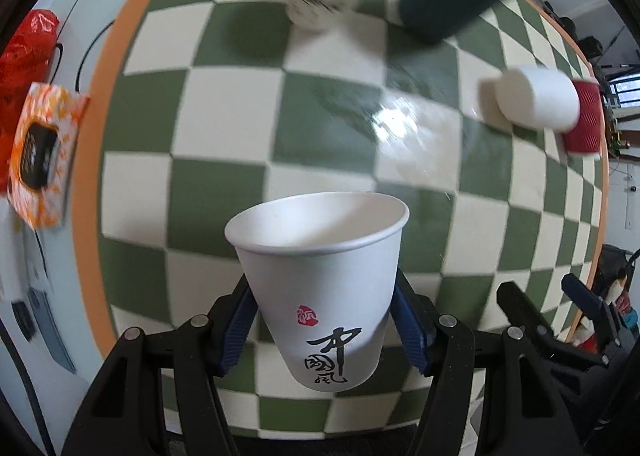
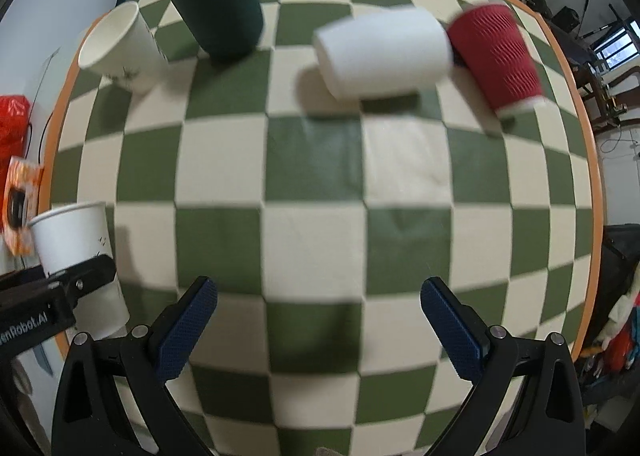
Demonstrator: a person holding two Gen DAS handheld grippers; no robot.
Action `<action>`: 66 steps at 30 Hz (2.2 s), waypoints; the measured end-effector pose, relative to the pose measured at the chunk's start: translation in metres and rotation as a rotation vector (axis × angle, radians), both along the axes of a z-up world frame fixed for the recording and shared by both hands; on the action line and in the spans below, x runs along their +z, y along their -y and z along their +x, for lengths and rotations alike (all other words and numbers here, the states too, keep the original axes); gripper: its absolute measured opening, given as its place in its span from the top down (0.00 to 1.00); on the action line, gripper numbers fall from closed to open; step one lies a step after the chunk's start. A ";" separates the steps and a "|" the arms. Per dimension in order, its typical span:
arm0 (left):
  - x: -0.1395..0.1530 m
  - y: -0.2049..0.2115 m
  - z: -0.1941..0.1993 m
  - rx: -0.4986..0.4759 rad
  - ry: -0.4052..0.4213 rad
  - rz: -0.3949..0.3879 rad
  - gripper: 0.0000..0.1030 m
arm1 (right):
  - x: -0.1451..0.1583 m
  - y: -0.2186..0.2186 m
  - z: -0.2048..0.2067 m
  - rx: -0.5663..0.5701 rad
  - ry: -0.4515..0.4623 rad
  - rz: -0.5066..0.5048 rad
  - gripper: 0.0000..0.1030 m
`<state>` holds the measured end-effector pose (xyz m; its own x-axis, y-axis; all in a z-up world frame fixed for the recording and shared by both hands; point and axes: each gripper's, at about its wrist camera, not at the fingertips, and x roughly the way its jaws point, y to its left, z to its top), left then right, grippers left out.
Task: Flip cup upside down
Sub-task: 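Lift the calligraphy cup with the left gripper and set it down upright nearer the tools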
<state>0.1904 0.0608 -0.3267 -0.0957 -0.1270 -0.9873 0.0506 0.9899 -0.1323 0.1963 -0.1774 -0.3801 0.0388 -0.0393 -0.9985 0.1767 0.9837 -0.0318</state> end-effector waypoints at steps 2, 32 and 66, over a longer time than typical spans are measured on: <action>-0.001 0.005 -0.013 -0.004 -0.004 -0.005 0.41 | 0.001 0.010 -0.020 -0.004 -0.004 0.005 0.00; -0.066 0.138 -0.070 -0.117 -0.081 0.073 0.39 | -0.030 0.136 -0.145 -0.058 -0.048 0.014 0.00; 0.060 0.060 -0.137 0.135 0.201 0.181 0.18 | 0.088 0.055 -0.139 0.199 0.121 0.102 0.00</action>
<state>0.0534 0.0009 -0.2666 0.1093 0.0542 -0.9925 -0.0763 0.9960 0.0460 0.0574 -0.2327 -0.2925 0.1552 0.0815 -0.9845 -0.0245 0.9966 0.0786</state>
